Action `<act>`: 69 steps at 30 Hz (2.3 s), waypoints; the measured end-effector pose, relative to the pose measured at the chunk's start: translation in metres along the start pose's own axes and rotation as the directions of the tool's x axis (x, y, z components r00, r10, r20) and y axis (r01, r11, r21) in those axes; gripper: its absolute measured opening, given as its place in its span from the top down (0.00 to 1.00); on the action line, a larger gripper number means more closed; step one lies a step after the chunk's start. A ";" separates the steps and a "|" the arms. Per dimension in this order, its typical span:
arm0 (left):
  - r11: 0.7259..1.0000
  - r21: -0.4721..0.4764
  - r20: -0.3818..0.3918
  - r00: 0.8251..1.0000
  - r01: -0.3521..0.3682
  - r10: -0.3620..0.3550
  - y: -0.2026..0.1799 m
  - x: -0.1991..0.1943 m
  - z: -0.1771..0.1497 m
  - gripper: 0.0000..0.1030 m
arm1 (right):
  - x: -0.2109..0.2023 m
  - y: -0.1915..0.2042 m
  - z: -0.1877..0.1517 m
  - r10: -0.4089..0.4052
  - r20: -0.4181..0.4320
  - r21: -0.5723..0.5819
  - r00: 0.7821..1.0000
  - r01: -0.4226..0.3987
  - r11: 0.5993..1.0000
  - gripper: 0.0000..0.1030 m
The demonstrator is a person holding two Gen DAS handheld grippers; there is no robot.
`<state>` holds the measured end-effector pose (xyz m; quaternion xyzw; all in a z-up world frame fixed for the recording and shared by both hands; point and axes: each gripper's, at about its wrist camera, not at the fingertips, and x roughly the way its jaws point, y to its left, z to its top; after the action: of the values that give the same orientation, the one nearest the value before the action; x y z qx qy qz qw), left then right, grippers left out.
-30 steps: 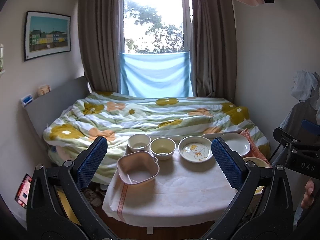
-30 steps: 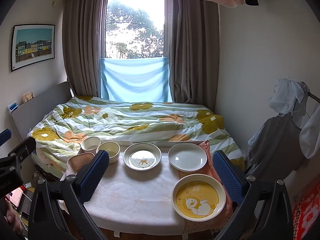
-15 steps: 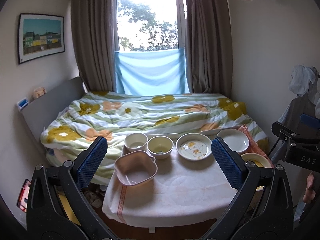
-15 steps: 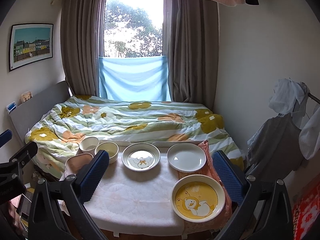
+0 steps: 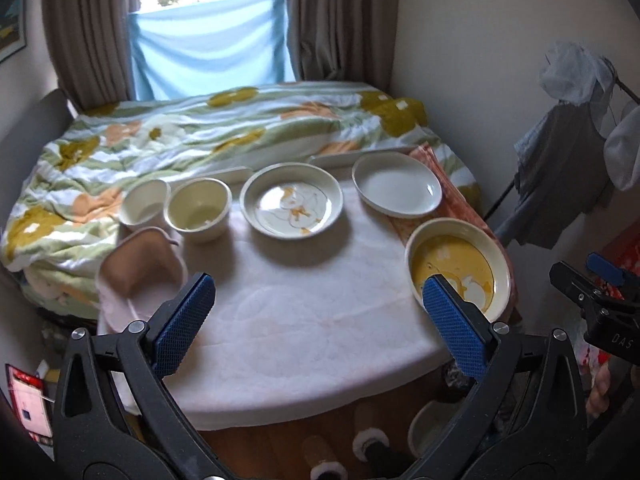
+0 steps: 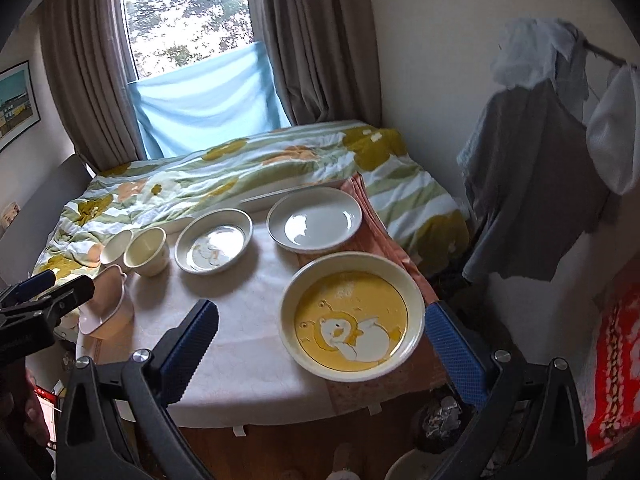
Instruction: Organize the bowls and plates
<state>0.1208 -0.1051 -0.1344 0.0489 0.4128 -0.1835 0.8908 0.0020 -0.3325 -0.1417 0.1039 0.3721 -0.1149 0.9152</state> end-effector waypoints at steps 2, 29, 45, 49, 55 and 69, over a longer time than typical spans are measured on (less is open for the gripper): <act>0.998 0.012 -0.063 0.996 0.064 -0.063 -0.017 0.034 -0.002 0.00 | 0.023 -0.025 -0.006 0.013 -0.050 0.043 0.999 -0.011 0.999 0.00; 0.976 0.055 -0.448 0.879 0.210 -0.163 -0.111 0.249 -0.014 0.85 | 0.191 -0.146 -0.035 0.259 -0.285 0.208 0.923 -0.204 0.957 0.88; 0.978 0.094 -0.439 0.890 0.184 -0.125 -0.118 0.248 -0.010 0.86 | 0.199 -0.143 -0.022 0.229 -0.324 0.115 0.918 -0.202 0.973 0.90; 0.985 0.058 -0.417 0.900 0.164 -0.125 -0.107 0.238 -0.009 0.86 | 0.197 -0.135 -0.014 0.226 -0.316 0.075 0.921 -0.213 0.974 0.90; 0.994 -0.015 -0.354 0.929 0.106 -0.105 -0.071 0.205 -0.004 0.86 | 0.189 -0.104 0.001 0.267 -0.301 -0.001 0.915 -0.281 0.960 0.89; 0.979 -0.195 -0.275 0.962 -0.056 0.001 0.081 0.112 -0.022 0.86 | 0.172 0.050 0.018 0.406 -0.356 -0.131 0.842 -0.475 0.870 0.89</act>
<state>0.2007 -0.0565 -0.2387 -0.0105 0.5473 -0.1194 0.8283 0.1483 -0.3127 -0.2447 0.1051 0.4902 0.1585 0.8506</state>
